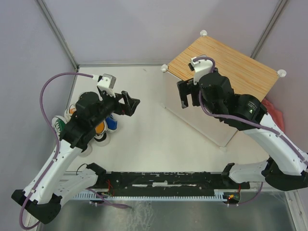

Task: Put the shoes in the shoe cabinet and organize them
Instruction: Open the shoe cabinet at the center of the board.

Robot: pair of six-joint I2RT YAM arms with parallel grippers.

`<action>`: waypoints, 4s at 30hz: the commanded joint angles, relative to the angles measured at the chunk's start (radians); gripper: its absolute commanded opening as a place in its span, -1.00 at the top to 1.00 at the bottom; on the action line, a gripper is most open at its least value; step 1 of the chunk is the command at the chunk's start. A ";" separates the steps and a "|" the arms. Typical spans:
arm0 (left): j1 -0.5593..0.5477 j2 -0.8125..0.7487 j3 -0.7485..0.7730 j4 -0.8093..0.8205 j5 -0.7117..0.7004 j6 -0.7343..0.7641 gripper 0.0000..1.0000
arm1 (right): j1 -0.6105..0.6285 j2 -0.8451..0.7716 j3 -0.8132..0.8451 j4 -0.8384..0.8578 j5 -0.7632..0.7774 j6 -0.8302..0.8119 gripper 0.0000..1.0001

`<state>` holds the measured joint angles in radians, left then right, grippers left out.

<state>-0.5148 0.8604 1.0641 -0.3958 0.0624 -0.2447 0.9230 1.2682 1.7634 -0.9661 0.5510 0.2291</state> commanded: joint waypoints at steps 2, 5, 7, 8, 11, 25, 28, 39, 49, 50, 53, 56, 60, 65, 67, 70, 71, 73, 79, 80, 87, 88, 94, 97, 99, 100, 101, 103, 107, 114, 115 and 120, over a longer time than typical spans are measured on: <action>-0.002 -0.006 0.001 0.037 0.022 0.039 -0.98 | 0.005 -0.055 0.007 -0.002 -0.045 -0.061 -0.98; -0.002 -0.005 -0.002 0.035 0.027 0.040 -0.98 | 0.004 -0.075 0.011 -0.032 -0.059 -0.080 -0.98; -0.002 -0.007 -0.003 0.035 0.027 0.043 -0.98 | 0.003 -0.050 0.054 -0.098 -0.023 -0.076 -0.98; -0.002 -0.008 -0.003 0.035 0.027 0.044 -0.98 | 0.004 -0.033 0.073 -0.137 -0.003 -0.072 -0.98; -0.003 -0.008 0.002 0.035 0.032 0.042 -0.98 | 0.004 0.017 0.102 -0.236 0.034 -0.064 -0.98; -0.003 -0.019 -0.027 0.031 0.030 0.050 -0.98 | 0.004 -0.015 0.007 -0.341 0.062 -0.049 -0.98; -0.003 -0.024 -0.034 0.032 0.030 0.051 -0.98 | 0.004 -0.021 -0.033 -0.344 0.062 -0.042 -0.98; -0.002 -0.026 -0.047 0.031 0.032 0.051 -0.98 | 0.003 -0.073 -0.132 -0.305 0.060 -0.036 -0.98; -0.002 -0.026 -0.054 0.031 0.032 0.050 -0.98 | 0.003 -0.103 -0.116 -0.305 0.059 -0.038 -0.98; -0.002 -0.024 -0.055 0.031 0.030 0.051 -0.98 | 0.003 -0.104 -0.114 -0.304 0.067 -0.040 -0.98; -0.002 -0.020 -0.060 0.031 0.028 0.050 -0.98 | 0.003 -0.107 -0.112 -0.303 0.107 -0.047 -0.98; -0.003 -0.020 -0.065 0.031 0.031 0.050 -0.98 | 0.001 -0.102 -0.113 -0.308 0.136 -0.051 -0.98; -0.003 -0.023 -0.070 0.031 0.031 0.053 -0.98 | -0.002 -0.105 -0.120 -0.301 0.144 -0.049 -0.98; -0.003 -0.026 -0.076 0.031 0.028 0.056 -0.98 | -0.005 -0.104 -0.131 -0.304 0.163 -0.048 -0.98; -0.003 -0.027 -0.079 0.031 0.030 0.056 -0.98 | -0.010 -0.100 -0.139 -0.308 0.159 -0.048 -0.98; -0.002 -0.033 -0.083 0.031 0.030 0.057 -0.98 | -0.017 -0.098 -0.155 -0.311 0.142 -0.046 -0.98; -0.003 -0.036 -0.084 0.031 0.029 0.056 -0.98 | -0.019 -0.096 -0.157 -0.314 0.137 -0.043 -0.98; -0.002 -0.040 -0.082 0.031 0.028 0.056 -0.98 | -0.019 -0.098 -0.155 -0.320 0.117 -0.033 -0.98; -0.003 -0.053 -0.080 0.030 0.030 0.056 -0.98 | -0.020 -0.130 -0.150 -0.305 -0.057 -0.029 -0.98; -0.003 -0.057 -0.083 0.029 0.031 0.056 -0.98 | -0.019 -0.138 -0.150 -0.298 -0.079 -0.030 -0.98; -0.002 -0.069 -0.086 0.020 0.030 0.055 -0.98 | -0.020 -0.152 -0.150 -0.268 -0.232 -0.036 -0.98; -0.002 -0.071 -0.086 0.019 0.029 0.053 -0.98 | -0.019 -0.149 -0.154 -0.259 -0.266 -0.036 -0.98; -0.002 -0.079 -0.067 0.000 0.023 0.058 -0.98 | -0.019 -0.118 -0.176 -0.196 -0.461 -0.040 -0.98; -0.002 -0.079 -0.053 -0.018 0.010 0.066 -0.98 | -0.019 -0.094 -0.188 -0.149 -0.585 -0.043 -0.98; -0.002 -0.081 -0.048 -0.028 -0.010 0.067 -0.98 | -0.019 -0.087 -0.204 -0.093 -0.681 -0.034 -0.98; -0.003 -0.081 -0.049 -0.033 -0.031 0.066 -0.98 | -0.019 -0.084 -0.211 -0.058 -0.735 -0.026 -0.98; -0.002 -0.081 -0.050 -0.039 -0.057 0.062 -0.98 | -0.018 -0.078 -0.218 -0.024 -0.789 -0.018 -0.98; -0.001 -0.084 -0.054 -0.046 -0.124 0.055 -0.98 | -0.017 -0.067 -0.227 0.049 -0.888 -0.003 -0.98; -0.002 -0.086 -0.061 -0.045 -0.268 0.046 -0.98 | 0.003 -0.036 -0.269 0.253 -1.076 0.067 -0.98; -0.002 -0.082 -0.094 -0.040 -0.421 0.036 -0.98 | 0.031 -0.006 -0.275 0.361 -1.103 0.045 -0.98; -0.002 -0.082 -0.101 -0.040 -0.437 0.036 -0.98 | 0.031 -0.016 -0.281 0.357 -1.082 0.037 -0.98; -0.002 -0.066 -0.137 -0.058 -0.614 -0.014 -0.98 | 0.031 -0.062 -0.293 0.232 -0.832 -0.022 -0.98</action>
<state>-0.5148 0.7872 0.9512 -0.4644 -0.3695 -0.2199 0.9539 1.2640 1.4700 -0.7006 -0.4587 0.2577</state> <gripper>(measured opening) 0.991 0.990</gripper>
